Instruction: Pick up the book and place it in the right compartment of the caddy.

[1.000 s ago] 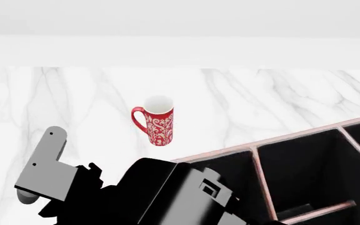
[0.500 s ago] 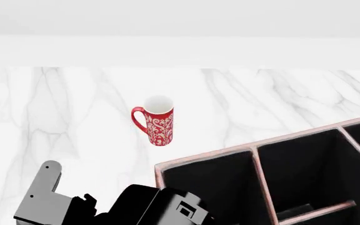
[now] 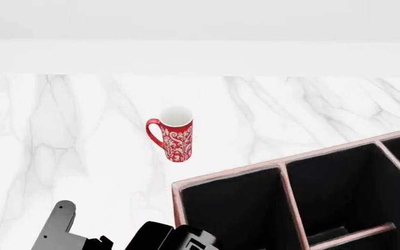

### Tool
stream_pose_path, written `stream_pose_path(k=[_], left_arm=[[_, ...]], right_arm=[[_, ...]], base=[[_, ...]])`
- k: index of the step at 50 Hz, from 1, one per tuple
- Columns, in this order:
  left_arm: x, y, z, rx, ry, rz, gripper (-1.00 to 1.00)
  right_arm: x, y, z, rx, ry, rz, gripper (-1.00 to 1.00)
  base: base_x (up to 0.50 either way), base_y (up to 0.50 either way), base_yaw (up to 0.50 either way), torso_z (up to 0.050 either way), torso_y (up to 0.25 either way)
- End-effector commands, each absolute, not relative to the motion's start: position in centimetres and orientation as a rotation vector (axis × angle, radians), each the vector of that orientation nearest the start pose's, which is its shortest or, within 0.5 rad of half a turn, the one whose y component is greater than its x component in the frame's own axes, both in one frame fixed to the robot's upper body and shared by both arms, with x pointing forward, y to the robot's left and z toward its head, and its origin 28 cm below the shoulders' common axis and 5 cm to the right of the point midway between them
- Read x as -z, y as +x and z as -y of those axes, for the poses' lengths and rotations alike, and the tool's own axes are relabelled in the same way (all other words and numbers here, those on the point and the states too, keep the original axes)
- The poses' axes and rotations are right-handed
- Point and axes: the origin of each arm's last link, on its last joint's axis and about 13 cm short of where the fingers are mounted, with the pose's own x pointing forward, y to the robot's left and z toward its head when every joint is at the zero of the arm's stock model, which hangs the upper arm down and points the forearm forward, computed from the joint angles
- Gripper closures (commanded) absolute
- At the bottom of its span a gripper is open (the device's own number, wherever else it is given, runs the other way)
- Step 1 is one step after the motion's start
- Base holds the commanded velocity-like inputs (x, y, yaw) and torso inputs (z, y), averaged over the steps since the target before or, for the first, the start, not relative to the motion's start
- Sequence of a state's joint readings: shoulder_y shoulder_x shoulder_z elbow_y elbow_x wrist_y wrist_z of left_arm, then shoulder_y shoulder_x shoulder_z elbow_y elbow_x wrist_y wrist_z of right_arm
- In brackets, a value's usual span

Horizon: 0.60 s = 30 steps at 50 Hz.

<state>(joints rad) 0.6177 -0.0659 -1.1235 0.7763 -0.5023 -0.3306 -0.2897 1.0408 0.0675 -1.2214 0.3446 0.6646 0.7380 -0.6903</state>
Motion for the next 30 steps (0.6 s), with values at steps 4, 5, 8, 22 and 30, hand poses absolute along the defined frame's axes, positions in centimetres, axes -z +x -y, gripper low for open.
stream_pose_path(k=[4, 5, 8, 22, 30], left_arm=[[-12.9, 1.1, -36.6, -1.056, 0.163, 0.082, -1.0], [-13.0, 1.1, -36.6, -1.057, 0.161, 0.084, -1.0], [-13.0, 1.1, -36.6, -1.056, 0.161, 0.084, -1.0], [-13.4, 1.0, -36.5, -1.057, 0.16, 0.096, -1.0], [-13.3, 0.9, -36.5, -1.055, 0.161, 0.098, -1.0]], right_arm=[[-10.1, 31.6, -2.8, -1.527, -0.452, -0.702, 1.0], [-10.1, 31.6, -2.8, -1.528, -0.451, -0.703, 1.0], [-10.1, 31.6, -2.8, -1.528, -0.452, -0.701, 1.0], [-14.6, 31.7, -2.6, -1.454, -0.417, -0.545, 1.0], [-19.9, 31.4, -2.5, -1.367, -0.344, -0.478, 1.0]], base=[[0.0, 0.0, 0.0, 0.0, 0.0], [0.0, 0.0, 0.0, 0.0, 0.0], [0.0, 0.0, 0.0, 0.0, 0.0], [0.0, 0.0, 0.0, 0.0, 0.0], [0.0, 0.0, 0.0, 0.0, 0.0]])
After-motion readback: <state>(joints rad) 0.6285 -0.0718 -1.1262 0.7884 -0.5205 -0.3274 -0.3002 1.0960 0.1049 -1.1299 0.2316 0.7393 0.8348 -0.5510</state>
